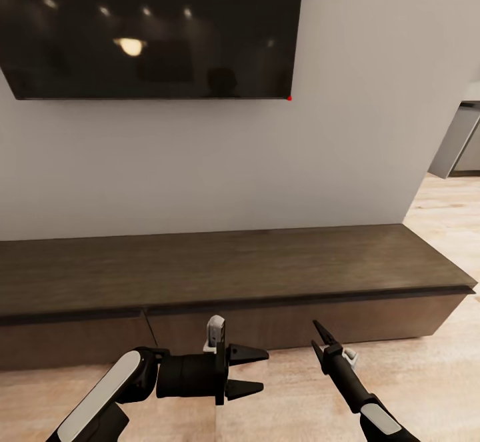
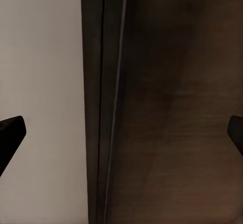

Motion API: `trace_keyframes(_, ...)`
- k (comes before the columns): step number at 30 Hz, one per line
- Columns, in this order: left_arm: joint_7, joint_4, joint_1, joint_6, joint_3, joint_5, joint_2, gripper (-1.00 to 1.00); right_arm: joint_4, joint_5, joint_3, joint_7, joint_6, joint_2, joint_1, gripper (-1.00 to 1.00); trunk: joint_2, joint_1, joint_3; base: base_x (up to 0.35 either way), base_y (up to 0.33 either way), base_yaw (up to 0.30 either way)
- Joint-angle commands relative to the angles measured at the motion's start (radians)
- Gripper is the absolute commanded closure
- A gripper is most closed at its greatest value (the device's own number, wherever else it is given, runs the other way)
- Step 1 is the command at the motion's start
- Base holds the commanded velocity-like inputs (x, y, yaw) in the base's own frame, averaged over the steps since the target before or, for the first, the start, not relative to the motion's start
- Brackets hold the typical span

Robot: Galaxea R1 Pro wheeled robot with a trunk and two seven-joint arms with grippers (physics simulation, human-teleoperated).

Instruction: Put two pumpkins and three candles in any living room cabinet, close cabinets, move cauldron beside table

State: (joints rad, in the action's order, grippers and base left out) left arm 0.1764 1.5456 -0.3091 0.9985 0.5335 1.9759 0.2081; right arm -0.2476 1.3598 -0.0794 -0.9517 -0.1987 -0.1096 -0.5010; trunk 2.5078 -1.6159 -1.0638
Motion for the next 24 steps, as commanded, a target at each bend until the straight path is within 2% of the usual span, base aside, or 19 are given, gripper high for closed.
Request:
trace_keyframes(1, 0.009, 0.001, -0.001, 0.000, 0.002, 0.011, 0.001, -1.00, 0.001, 0.010, -0.008, -0.003, -0.005, -0.001, -0.001, -1.00, 0.000, 0.000, -0.001, 0.074, 0.000, 0.000)
trace_keyframes(24, 0.009, 0.001, -0.001, 0.000, 0.005, 0.011, 0.001, -1.00, 0.000, 0.010, -0.009, -0.004, -0.006, 0.000, -0.001, -1.00, 0.000, 0.000, -0.001, 0.072, 0.000, 0.000)
